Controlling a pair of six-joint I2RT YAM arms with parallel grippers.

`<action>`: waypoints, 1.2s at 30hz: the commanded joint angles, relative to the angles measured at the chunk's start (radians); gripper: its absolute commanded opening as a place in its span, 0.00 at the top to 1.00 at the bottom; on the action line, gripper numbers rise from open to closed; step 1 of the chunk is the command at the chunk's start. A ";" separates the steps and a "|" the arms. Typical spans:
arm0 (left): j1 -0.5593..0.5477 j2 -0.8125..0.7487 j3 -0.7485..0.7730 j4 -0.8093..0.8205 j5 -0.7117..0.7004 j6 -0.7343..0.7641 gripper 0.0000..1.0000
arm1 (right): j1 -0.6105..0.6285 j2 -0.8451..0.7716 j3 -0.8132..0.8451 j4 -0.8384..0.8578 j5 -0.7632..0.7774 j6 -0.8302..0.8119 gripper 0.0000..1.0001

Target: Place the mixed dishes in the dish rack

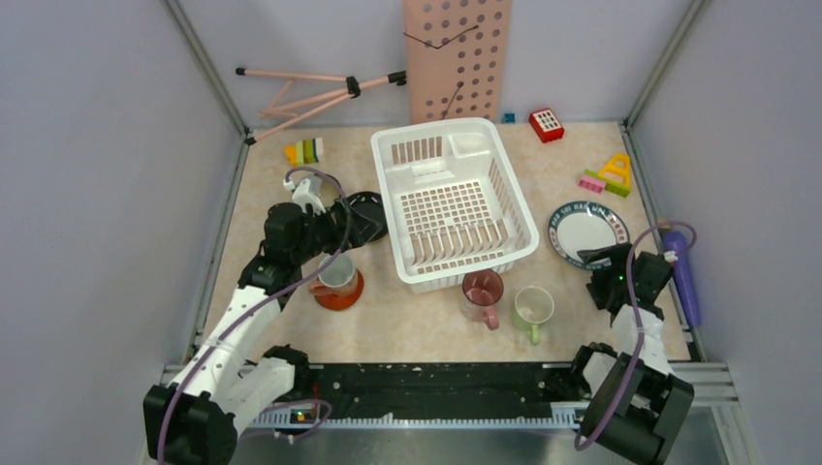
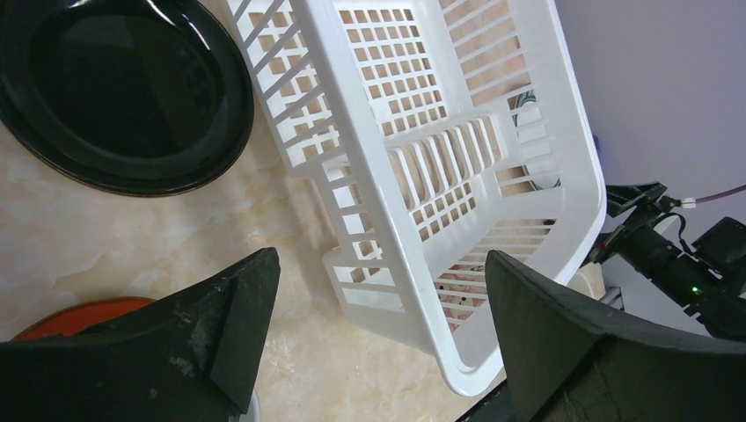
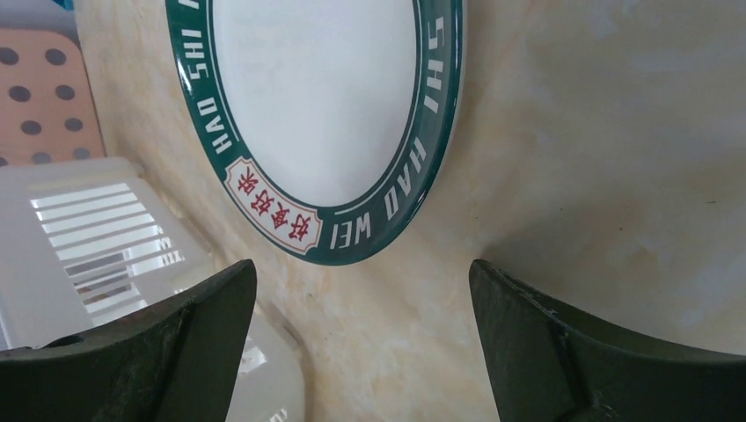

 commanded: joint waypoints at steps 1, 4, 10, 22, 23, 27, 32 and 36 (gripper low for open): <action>-0.003 -0.037 0.018 0.044 0.019 0.004 0.09 | -0.006 0.066 -0.028 0.226 0.030 0.139 0.12; -0.003 -0.044 0.009 0.054 0.032 -0.016 0.09 | -0.006 0.109 -0.038 0.255 0.072 0.173 0.16; -0.003 -0.053 0.002 0.049 0.021 -0.015 0.10 | -0.007 0.158 -0.047 0.315 0.139 0.199 0.22; -0.003 -0.049 -0.001 0.032 0.000 0.000 0.10 | -0.007 0.370 -0.075 0.496 0.144 0.245 0.30; -0.003 -0.049 -0.001 0.030 -0.001 0.002 0.10 | -0.006 0.388 -0.072 0.507 0.142 0.243 0.32; -0.003 -0.044 0.003 0.029 0.004 0.009 0.11 | -0.004 0.442 -0.065 0.533 0.136 0.241 0.38; -0.003 -0.054 0.004 0.040 0.029 0.014 0.11 | 0.018 0.492 -0.031 0.509 0.138 0.219 0.44; -0.003 -0.066 0.001 0.033 0.023 0.018 0.11 | 0.031 0.505 -0.027 0.514 0.146 0.221 0.72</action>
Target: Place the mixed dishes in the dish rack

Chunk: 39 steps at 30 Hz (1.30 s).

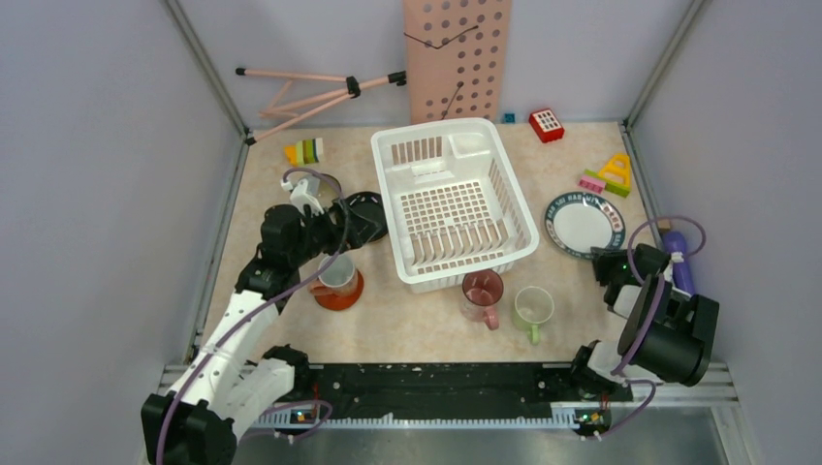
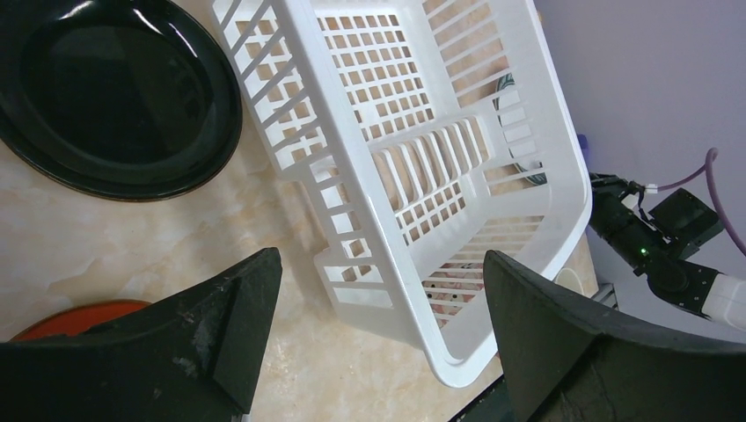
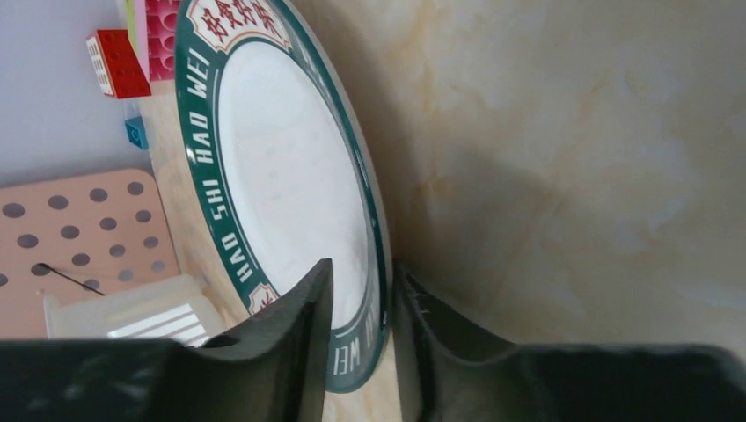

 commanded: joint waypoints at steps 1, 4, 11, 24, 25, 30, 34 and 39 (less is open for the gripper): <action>-0.003 -0.032 0.004 0.031 0.009 0.022 0.11 | 0.014 0.039 -0.007 -0.115 0.041 -0.030 0.81; -0.003 -0.037 0.007 0.017 0.007 0.027 0.11 | 0.016 0.021 0.014 -0.168 0.039 -0.043 1.00; -0.003 -0.054 0.005 0.013 0.009 0.026 0.11 | 0.017 -0.164 0.102 -0.441 0.127 -0.133 1.00; -0.003 -0.068 0.003 0.013 0.018 0.020 0.11 | 0.146 -0.513 0.341 -0.757 0.358 -0.271 1.00; -0.003 -0.068 0.004 0.008 0.019 0.022 0.11 | 0.158 -0.527 0.368 -0.771 0.369 -0.281 1.00; -0.003 -0.081 0.003 -0.013 0.010 0.036 0.11 | 0.198 -0.566 0.503 -0.815 0.383 -0.342 1.00; -0.003 -0.086 0.004 -0.017 0.002 0.040 0.11 | 0.246 -0.566 0.599 -0.829 0.356 -0.379 1.00; -0.003 -0.081 0.016 -0.033 0.002 0.045 0.11 | 0.396 -0.531 0.744 -0.884 0.381 -0.436 1.00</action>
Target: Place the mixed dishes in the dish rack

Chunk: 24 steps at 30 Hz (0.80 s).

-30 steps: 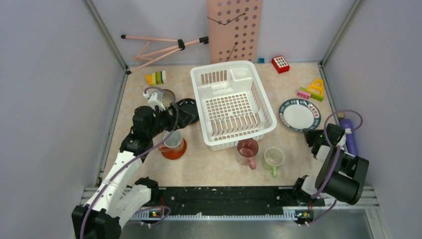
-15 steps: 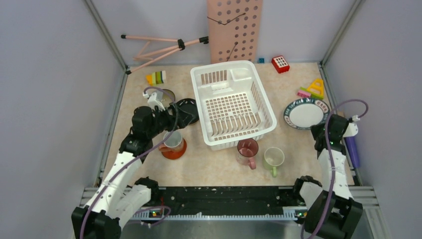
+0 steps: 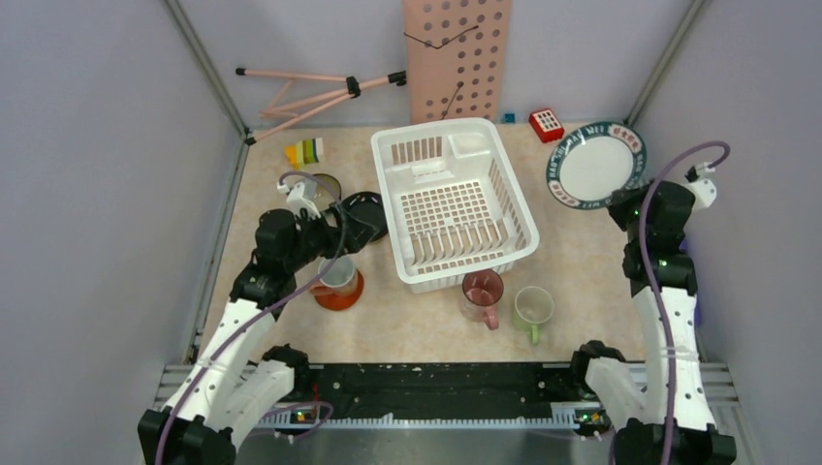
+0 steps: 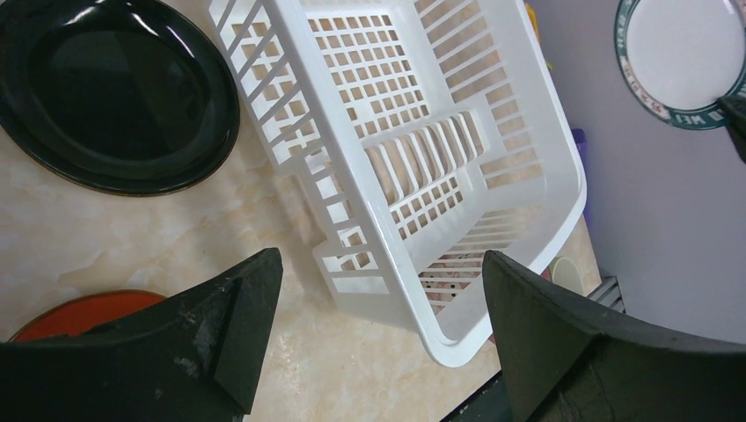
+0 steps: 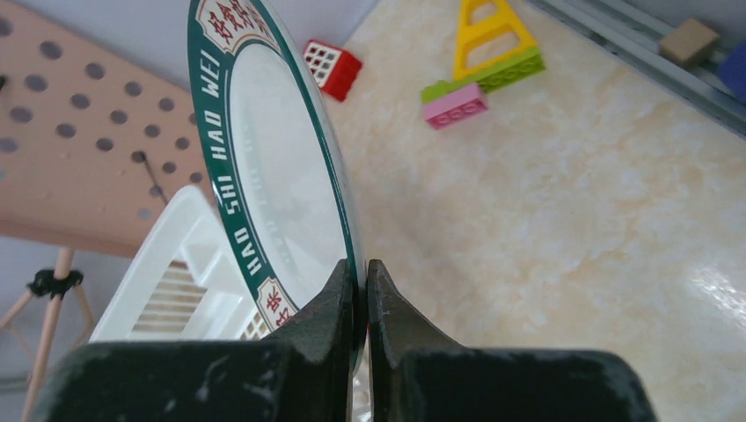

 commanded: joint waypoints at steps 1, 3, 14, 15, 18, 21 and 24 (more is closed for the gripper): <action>-0.003 -0.014 0.015 0.005 -0.003 0.022 0.11 | 0.135 0.014 0.174 0.011 0.017 -0.073 1.00; -0.003 -0.019 0.014 0.003 -0.006 0.023 0.11 | 0.200 0.033 0.224 -0.008 0.028 -0.090 1.00; -0.003 -0.029 0.015 -0.018 -0.029 0.038 0.11 | 0.636 0.140 0.357 -0.082 0.331 -0.223 1.00; -0.002 -0.026 0.014 -0.017 -0.028 0.037 0.11 | 0.681 0.153 0.367 -0.087 0.371 -0.234 1.00; -0.003 -0.017 0.016 -0.014 -0.025 0.035 0.12 | 0.805 0.201 0.399 -0.110 0.497 -0.273 1.00; -0.003 -0.010 0.016 -0.014 -0.025 0.035 0.12 | 0.890 0.251 0.434 -0.137 0.601 -0.319 1.00; -0.003 -0.002 0.016 -0.010 -0.026 0.034 0.12 | 0.947 0.301 0.467 -0.169 0.661 -0.366 1.00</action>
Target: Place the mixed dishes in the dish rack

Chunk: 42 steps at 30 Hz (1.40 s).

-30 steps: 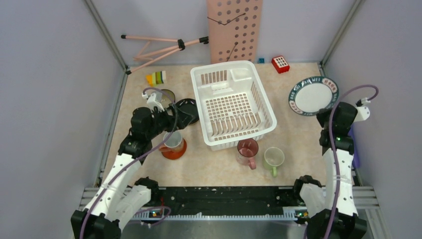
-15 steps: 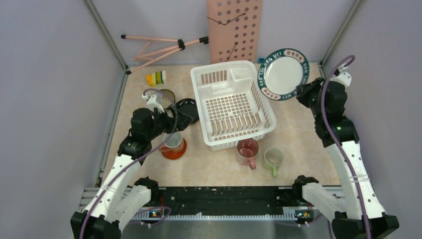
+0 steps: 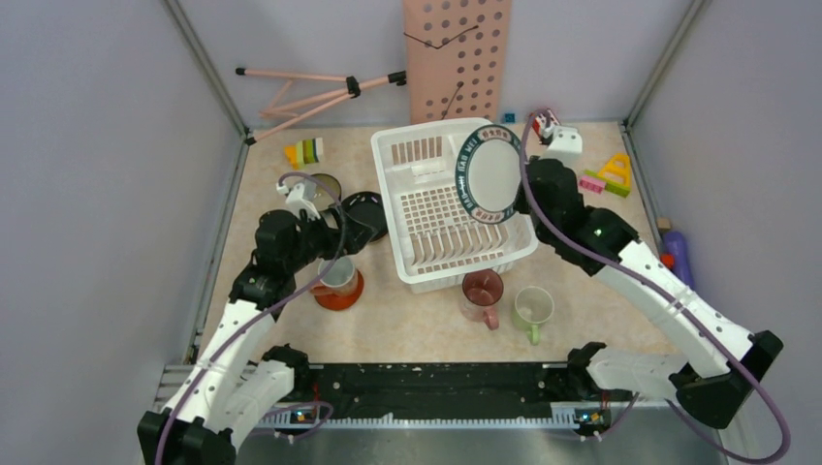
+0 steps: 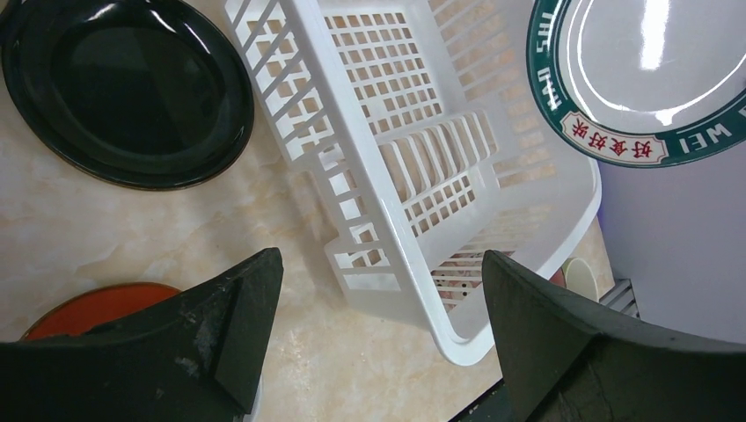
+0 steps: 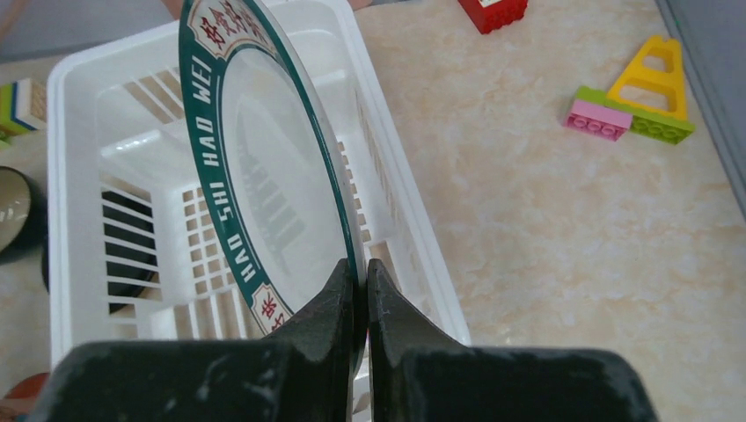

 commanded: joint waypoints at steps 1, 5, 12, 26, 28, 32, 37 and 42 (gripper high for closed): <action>-0.003 0.013 0.016 0.026 -0.005 0.011 0.12 | 0.076 0.047 0.113 0.004 0.197 -0.091 1.00; -0.003 0.048 0.019 0.053 0.014 -0.009 0.12 | 0.110 0.108 0.141 -0.040 0.304 -0.129 1.00; -0.008 0.150 0.035 0.119 0.073 -0.070 0.13 | 0.118 0.232 0.182 -0.076 0.388 -0.246 1.00; -0.033 0.252 0.077 0.121 0.071 -0.089 0.14 | 0.149 0.430 0.187 -0.153 0.522 -0.337 1.00; -0.034 0.251 0.078 0.112 0.059 -0.085 0.14 | 0.149 0.445 0.187 -0.162 0.492 -0.337 1.00; -0.034 0.247 0.076 0.099 0.053 -0.081 0.14 | 0.148 0.467 0.188 -0.203 0.434 -0.313 1.00; -0.034 0.242 0.084 0.074 0.045 -0.065 0.14 | 0.148 0.499 0.204 -0.265 0.371 -0.248 1.00; -0.033 0.224 0.088 0.047 0.031 -0.054 0.14 | 0.145 0.498 0.203 -0.279 0.313 -0.204 1.00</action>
